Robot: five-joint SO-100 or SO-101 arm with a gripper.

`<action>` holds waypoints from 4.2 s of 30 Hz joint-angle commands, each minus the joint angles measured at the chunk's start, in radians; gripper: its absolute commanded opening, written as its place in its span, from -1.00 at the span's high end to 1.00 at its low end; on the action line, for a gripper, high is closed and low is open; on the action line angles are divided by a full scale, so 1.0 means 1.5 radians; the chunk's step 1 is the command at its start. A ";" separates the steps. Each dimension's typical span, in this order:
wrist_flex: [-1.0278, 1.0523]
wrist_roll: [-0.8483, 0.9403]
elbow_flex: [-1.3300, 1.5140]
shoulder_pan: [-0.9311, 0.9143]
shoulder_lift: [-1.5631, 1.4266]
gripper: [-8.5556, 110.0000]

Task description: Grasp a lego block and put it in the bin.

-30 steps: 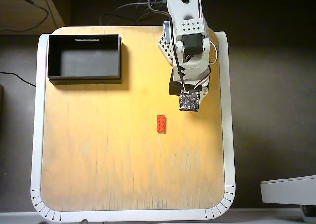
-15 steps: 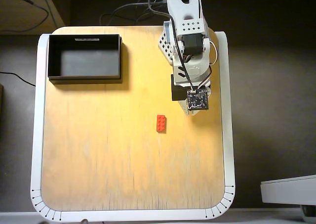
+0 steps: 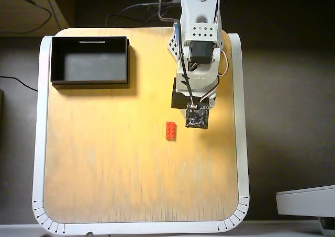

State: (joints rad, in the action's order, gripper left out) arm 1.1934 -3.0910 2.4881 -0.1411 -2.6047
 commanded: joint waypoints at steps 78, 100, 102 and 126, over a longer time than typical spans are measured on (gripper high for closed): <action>-0.231 -0.183 -0.180 -0.189 0.490 0.66; -0.239 -0.182 -0.180 -0.215 0.460 0.85; -0.239 -0.174 -0.180 -0.224 0.435 0.85; 0.029 0.033 -0.388 -0.539 0.132 0.85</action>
State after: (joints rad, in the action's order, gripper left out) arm 1.1213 -3.0588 2.1783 -0.8713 -2.3455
